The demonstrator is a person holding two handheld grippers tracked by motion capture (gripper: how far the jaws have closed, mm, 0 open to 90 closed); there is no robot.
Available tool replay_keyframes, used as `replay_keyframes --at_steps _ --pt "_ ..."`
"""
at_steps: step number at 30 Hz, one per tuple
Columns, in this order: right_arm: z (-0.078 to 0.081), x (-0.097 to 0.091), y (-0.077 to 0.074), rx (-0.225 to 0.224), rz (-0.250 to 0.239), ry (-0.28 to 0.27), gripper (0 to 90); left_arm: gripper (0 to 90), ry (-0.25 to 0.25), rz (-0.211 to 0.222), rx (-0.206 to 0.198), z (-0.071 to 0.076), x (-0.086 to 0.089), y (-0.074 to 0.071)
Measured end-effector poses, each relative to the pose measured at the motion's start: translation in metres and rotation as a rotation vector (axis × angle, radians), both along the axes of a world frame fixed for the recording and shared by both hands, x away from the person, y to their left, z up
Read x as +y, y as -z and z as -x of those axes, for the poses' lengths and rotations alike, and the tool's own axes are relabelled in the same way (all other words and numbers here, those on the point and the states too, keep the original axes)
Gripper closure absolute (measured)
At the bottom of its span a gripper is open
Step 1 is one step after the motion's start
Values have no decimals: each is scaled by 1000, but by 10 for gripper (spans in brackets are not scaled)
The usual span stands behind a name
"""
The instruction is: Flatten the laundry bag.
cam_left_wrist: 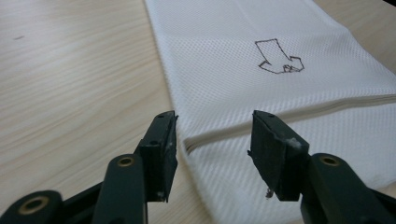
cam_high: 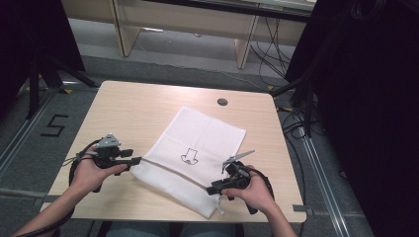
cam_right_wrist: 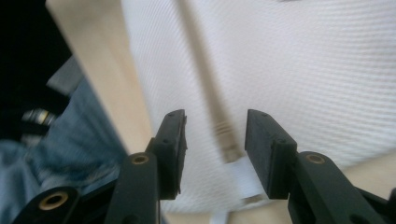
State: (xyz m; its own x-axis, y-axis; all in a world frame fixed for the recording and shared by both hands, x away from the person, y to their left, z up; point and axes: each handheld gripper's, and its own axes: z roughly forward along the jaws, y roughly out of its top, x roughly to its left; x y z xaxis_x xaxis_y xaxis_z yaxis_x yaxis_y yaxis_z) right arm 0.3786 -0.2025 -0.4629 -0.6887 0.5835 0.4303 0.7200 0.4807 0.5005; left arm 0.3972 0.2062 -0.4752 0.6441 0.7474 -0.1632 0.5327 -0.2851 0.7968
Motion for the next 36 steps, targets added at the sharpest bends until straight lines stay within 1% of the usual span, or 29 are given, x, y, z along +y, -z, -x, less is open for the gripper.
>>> replay_keyframes --at_steps 1,2,3,4,5,6,8,9,10,12,13,14,15,16,18,19,20,21,23,24,25,27,28,29,30,33,34,35,36 --pt "-3 -5 -2 -11 15 73 625 532 16 -3 1 -1 -7 3" --pt "-3 -5 -2 -11 15 73 625 558 16 -3 1 -1 -7 3" --pt "-5 -8 -2 -38 37 113 645 558 50 -31 3 -3 -9 3" --pt "-6 -9 -3 -47 65 137 679 576 63 -44 2 -3 -12 4" --pt "-6 -10 -3 -62 91 152 726 591 62 -48 17 -3 -16 6" --pt "-8 -11 -2 -92 110 155 756 603 85 -67 15 -5 -18 7" --pt "-9 -9 -1 -93 175 177 822 644 98 -82 31 -5 -22 11" --pt "-9 -9 -1 -93 175 177 822 644 101 -97 39 -6 -24 14" --pt "-11 -8 2 -120 195 169 838 658 109 -106 51 -6 -25 16" --pt "-15 -5 4 -141 242 171 857 706 124 -138 79 -6 -29 21" --pt "-16 -3 4 -133 259 180 859 715 133 -155 88 -6 -30 24" --pt "-19 -2 6 -150 273 180 860 722 133 -163 102 -5 -32 25" --pt "-19 -2 6 -150 273 180 860 725 133 -163 102 -5 -32 25" --pt "-21 0 7 -138 282 188 860 725 145 -183 103 -5 -32 26" --pt "-24 2 9 -157 297 178 859 728 151 -198 119 -4 -35 29" --pt "-26 4 11 -150 309 186 858 728 157 -209 121 -4 -34 30" --pt "-27 5 12 -146 314 187 856 729 154 -201 123 -4 -35 31" --pt "-28 8 15 -129 352 204 851 731 149 -198 122 -3 -35 31" --pt "-30 9 18 -139 363 197 850 744 152 -194 121 -4 -35 31" --pt "-31 9 19 -144 358 194 850 749 139 -176 124 -4 -36 32" --pt "-33 9 20 -141 358 195 851 756 148 -190 121 -4 -35 31" --pt "-35 9 21 -137 358 197 851 761 149 -191 120 -4 -35 31" --pt "-35 10 20 -134 361 200 850 765 146 -186 128 -3 -36 32" --pt "-36 10 20 -142 366 194 850 773 150 -193 127 -3 -36 31" --pt "-36 11 20 -123 378 215 850 783 156 -188 139 -2 -36 31" --pt "-42 10 21 -131 366 194 848 787 173 -205 144 1 -38 30" --pt "-42 10 21 -130 363 205 843 787 187 -215 138 2 -38 29" --pt "-44 10 20 -112 364 225 833 787 189 -220 137 3 -39 29" --pt "-45 10 20 -116 365 226 830 787 197 -224 137 5 -39 29"
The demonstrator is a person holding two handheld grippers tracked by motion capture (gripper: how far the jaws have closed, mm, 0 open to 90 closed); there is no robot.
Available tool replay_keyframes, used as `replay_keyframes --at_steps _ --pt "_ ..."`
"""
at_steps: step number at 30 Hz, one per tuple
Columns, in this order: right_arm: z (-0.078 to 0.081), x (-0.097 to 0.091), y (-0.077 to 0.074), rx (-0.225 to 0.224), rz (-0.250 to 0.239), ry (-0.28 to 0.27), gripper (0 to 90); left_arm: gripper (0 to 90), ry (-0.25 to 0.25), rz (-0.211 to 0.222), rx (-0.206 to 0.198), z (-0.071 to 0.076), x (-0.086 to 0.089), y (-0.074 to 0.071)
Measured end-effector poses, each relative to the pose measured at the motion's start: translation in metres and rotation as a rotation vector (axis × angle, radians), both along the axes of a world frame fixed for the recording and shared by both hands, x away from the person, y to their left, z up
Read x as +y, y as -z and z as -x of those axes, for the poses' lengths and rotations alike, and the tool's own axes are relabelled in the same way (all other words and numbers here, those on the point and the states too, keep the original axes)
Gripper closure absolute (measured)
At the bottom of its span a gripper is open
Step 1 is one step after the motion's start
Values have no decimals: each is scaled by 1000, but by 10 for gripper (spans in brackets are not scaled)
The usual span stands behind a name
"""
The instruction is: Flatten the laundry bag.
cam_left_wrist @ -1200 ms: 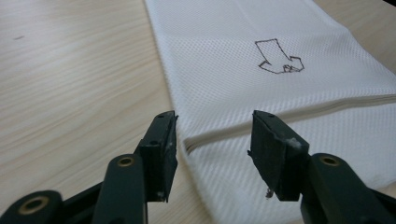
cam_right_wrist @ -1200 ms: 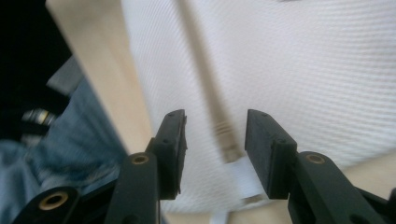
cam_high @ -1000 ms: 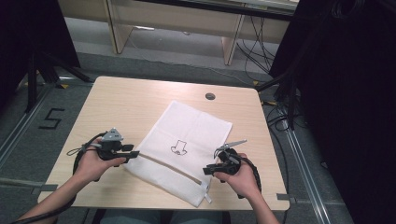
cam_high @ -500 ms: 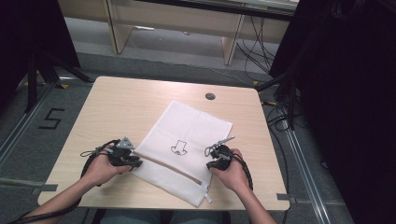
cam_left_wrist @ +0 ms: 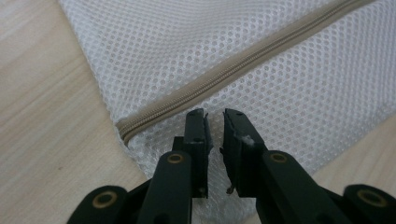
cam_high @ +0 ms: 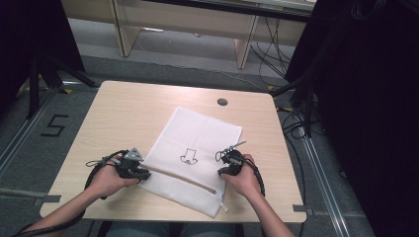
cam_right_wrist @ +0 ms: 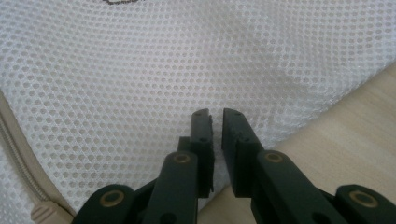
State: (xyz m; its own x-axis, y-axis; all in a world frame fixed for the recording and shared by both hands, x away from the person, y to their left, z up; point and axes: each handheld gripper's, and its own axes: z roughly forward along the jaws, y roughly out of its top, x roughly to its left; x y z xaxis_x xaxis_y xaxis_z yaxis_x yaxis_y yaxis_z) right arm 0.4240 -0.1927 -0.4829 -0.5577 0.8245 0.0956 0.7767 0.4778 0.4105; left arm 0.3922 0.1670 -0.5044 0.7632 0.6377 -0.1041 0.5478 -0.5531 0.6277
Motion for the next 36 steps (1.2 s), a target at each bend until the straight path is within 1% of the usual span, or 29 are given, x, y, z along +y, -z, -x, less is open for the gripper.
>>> replay_keyframes --at_steps 1,4,5,6,7,8,9,10,11,12,13,15,17,18,19,20,23,24,25,26,28,29,30,31,32,33,34,35,36 --pt "-2 -1 1 -15 -6 -23 827 787 6 0 4 2 0 -1" --pt "-5 1 1 -26 2 -20 823 788 21 -4 11 4 0 -1" --pt "-6 2 1 -27 3 -18 822 788 22 3 14 6 -1 -1" --pt "-6 2 1 -27 5 -15 822 789 38 -18 15 9 0 -2" --pt "-7 3 1 -30 4 -14 822 790 52 -20 12 11 -1 -2" --pt "-9 4 1 -29 8 -15 822 792 69 -34 14 12 0 -3" --pt "-9 4 1 -29 8 -15 822 793 69 -34 14 12 0 -3" --pt "-11 5 1 -37 11 -20 821 793 100 -72 20 14 0 -5" --pt "-11 6 1 -33 9 -13 820 794 100 -72 20 14 0 -5" --pt "-11 7 1 -21 5 3 819 795 120 -81 27 18 -1 -6" --pt "-12 7 2 -32 4 -5 815 796 120 -81 27 18 -1 -6" --pt "-14 7 2 -38 4 -13 812 795 125 -75 46 22 -2 -6" --pt "-14 9 2 -44 0 -6 809 795 139 -81 53 27 -3 -7" --pt "-15 10 2 -44 -5 -6 799 796 137 -74 59 28 -3 -7" --pt "-16 10 2 -43 -8 -9 789 795 150 -87 53 29 -3 -8" --pt "-16 11 2 -50 -7 -10 784 796 138 -80 61 31 -4 -7" --pt "-16 15 2 -50 0 -8 774 795 146 -89 60 34 -7 -8" --pt "-16 16 2 -56 -5 -14 761 794 131 -68 62 36 -8 -7" --pt "-17 16 4 -66 -10 -20 755 794 150 -90 66 38 -9 -8" --pt "-17 16 4 -66 -10 -20 755 794 150 -90 66 38 -9 -8" --pt "-17 17 3 -71 -6 -16 749 792 147 -88 64 40 -11 -8" --pt "-17 18 4 -80 -3 -18 743 792 131 -62 57 42 -13 -7" --pt "-17 18 4 -87 -6 -19 736 792 163 -111 56 41 -11 -9" --pt "-15 19 3 -74 -5 -5 728 792 154 -94 52 42 -13 -8" --pt "-15 18 4 -70 -21 -1 716 791 132 -72 54 43 -15 -7" --pt "-15 18 4 -70 -21 -1 716 790 132 -72 54 43 -15 -7" --pt "-16 18 4 -80 -31 -5 720 790 153 -103 62 41 -12 -9" --pt "-15 17 4 -82 -44 -1 732 789 166 -104 64 39 -11 -9" --pt "-15 15 5 -97 -47 -7 758 789 158 -96 66 39 -10 -9"
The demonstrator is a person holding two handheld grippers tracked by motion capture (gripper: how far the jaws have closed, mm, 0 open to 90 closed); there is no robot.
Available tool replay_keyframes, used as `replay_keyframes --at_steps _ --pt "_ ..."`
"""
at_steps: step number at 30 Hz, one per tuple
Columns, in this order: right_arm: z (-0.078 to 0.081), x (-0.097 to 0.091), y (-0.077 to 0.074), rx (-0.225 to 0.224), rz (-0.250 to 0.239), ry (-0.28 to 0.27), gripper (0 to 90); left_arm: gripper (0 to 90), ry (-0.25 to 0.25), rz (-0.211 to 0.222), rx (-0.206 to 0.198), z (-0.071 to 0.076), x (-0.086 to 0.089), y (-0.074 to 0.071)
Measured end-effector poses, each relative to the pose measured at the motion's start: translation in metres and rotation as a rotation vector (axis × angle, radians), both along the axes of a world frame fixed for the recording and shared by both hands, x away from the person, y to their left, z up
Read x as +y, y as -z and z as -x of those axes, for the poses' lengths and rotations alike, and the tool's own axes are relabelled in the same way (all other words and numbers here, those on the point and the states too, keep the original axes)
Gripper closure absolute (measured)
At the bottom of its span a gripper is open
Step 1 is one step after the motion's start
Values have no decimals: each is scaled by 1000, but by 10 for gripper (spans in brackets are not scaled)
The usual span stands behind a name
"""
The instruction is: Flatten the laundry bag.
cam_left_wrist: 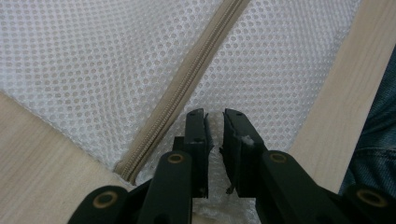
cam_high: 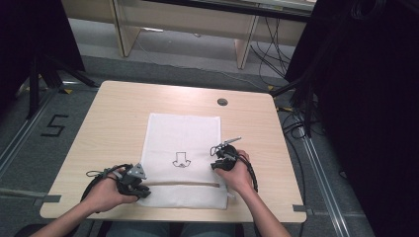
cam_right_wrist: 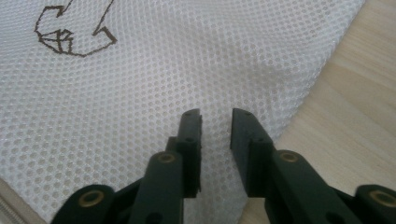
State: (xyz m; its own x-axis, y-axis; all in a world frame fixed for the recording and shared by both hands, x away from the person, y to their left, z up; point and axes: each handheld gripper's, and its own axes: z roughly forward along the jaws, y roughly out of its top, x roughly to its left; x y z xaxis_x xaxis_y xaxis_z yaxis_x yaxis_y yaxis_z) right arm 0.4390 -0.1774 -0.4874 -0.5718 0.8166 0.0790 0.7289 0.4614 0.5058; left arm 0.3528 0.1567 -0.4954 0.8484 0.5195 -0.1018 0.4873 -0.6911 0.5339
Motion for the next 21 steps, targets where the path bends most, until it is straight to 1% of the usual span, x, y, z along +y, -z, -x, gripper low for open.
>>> replay_keyframes --at_steps 1,2,3,4,5,7,8,10,11,12,13,14,15,16,17,21 --pt "1 0 -1 1 0 -2 782 789 -39 38 11 1 -1 2" --pt "2 -1 -2 4 9 -10 823 790 2 0 7 -1 1 0" --pt "4 -1 -5 21 22 -10 860 790 1 -1 6 -1 1 0" --pt "7 -2 -6 30 44 -22 900 790 2 -2 5 -1 1 0" --pt "7 -2 -6 30 44 -22 900 790 3 -4 6 -1 2 0" --pt "9 -3 -6 48 57 -31 900 790 -8 1 14 -2 2 0" --pt "10 -4 -3 53 57 -42 900 790 -4 -3 8 -2 3 0" --pt "12 -4 -3 61 59 -43 900 789 -37 27 13 -1 1 1" --pt "13 -3 -4 70 58 -38 900 789 -12 -13 11 -3 4 -1" --pt "13 -3 -3 55 61 -52 900 788 -12 -13 11 -3 4 -1" --pt "13 -3 -3 55 61 -52 900 788 -13 -6 17 -3 5 -1" --pt "15 -2 -4 78 64 -29 900 787 -16 -8 18 -3 5 -1" --pt "15 -1 -3 61 64 -38 900 785 -54 29 29 -1 4 1" --pt "15 -1 -3 61 64 -38 900 784 -54 29 29 -1 4 1" --pt "16 -1 -3 62 65 -40 896 784 -16 1 27 -3 6 -1" --pt "16 -2 -3 65 56 -33 890 774 -17 0 33 -5 7 -1"
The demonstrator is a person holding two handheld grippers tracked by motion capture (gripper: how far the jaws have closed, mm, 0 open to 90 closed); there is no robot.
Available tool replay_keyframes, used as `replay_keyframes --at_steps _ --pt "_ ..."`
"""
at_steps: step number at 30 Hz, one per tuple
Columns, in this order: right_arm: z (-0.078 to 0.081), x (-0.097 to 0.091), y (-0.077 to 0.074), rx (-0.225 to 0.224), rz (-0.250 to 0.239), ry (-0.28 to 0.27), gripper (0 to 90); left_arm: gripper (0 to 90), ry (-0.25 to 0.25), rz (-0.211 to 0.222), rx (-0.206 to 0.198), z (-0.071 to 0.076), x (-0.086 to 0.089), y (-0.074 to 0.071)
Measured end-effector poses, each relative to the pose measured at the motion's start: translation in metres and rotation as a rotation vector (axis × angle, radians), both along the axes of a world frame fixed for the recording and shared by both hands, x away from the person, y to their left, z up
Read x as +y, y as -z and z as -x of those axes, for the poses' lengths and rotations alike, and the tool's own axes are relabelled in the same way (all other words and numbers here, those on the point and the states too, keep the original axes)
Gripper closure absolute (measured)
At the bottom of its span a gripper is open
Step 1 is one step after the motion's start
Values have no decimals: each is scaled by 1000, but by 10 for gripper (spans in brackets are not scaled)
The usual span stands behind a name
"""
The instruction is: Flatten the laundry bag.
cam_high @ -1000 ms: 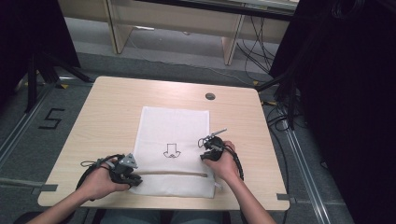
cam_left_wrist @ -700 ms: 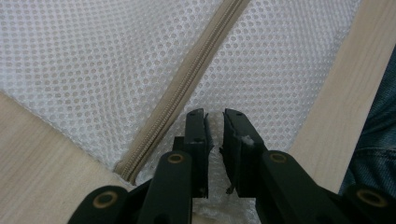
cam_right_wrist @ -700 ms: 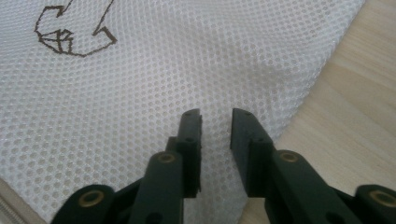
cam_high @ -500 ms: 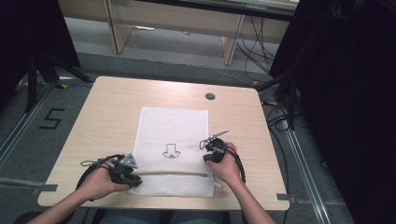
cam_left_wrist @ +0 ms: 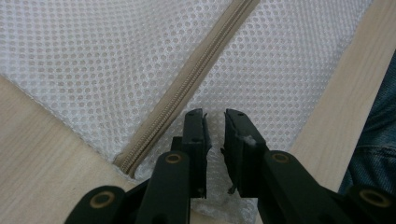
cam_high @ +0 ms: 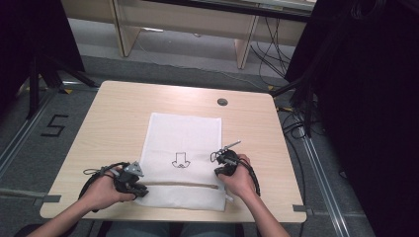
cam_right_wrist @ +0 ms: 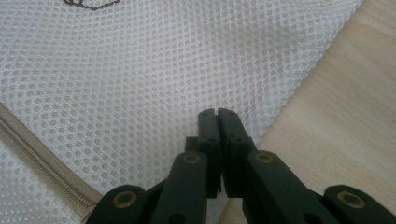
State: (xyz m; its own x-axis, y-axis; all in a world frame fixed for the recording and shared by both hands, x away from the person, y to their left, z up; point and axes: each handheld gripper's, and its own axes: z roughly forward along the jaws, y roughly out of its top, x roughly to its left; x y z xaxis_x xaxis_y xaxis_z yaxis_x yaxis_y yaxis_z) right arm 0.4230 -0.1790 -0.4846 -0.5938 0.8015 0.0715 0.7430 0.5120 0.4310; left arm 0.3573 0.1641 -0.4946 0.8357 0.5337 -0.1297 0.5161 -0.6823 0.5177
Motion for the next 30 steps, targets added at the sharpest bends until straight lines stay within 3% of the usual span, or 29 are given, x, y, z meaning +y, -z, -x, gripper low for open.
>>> replay_keyframes --at_steps 4,5,6,11,13,15,18,21,23,24,25,26,27,30 --pt "1 2 0 7 5 -3 890 770 -25 18 6 1 0 1" --pt "2 2 -1 4 11 -1 890 770 -52 41 9 2 -2 2" --pt "3 3 -1 4 12 0 890 768 -36 20 6 1 0 1" --pt "2 1 -1 24 -5 13 876 766 -15 -8 9 0 3 -1" --pt "0 -2 -2 15 -16 13 847 761 -28 9 9 0 3 0" --pt "0 -6 -7 -32 -28 12 811 753 -37 16 7 -1 4 0" --pt "3 -15 -15 -54 -57 50 757 736 -13 0 -9 -2 5 -4" --pt "4 -28 -18 -62 -95 66 736 713 -18 40 -29 -3 3 -8" --pt "5 -34 -18 -52 -108 80 714 683 -44 95 -36 -2 -1 -8" --pt "5 -37 -16 -66 -112 75 694 651 -9 90 -57 -5 0 -9" --pt "7 -38 -16 -57 -112 98 679 613 -46 139 -60 -3 -4 -7" --pt "7 -39 -16 -53 -116 101 677 586 -46 147 -69 -4 -5 -6" --pt "7 -41 -15 -67 -114 98 676 555 -84 181 -70 -4 -8 -5" --pt "8 -41 -14 -78 -109 94 691 423 -106 214 -81 -7 -14 -5"
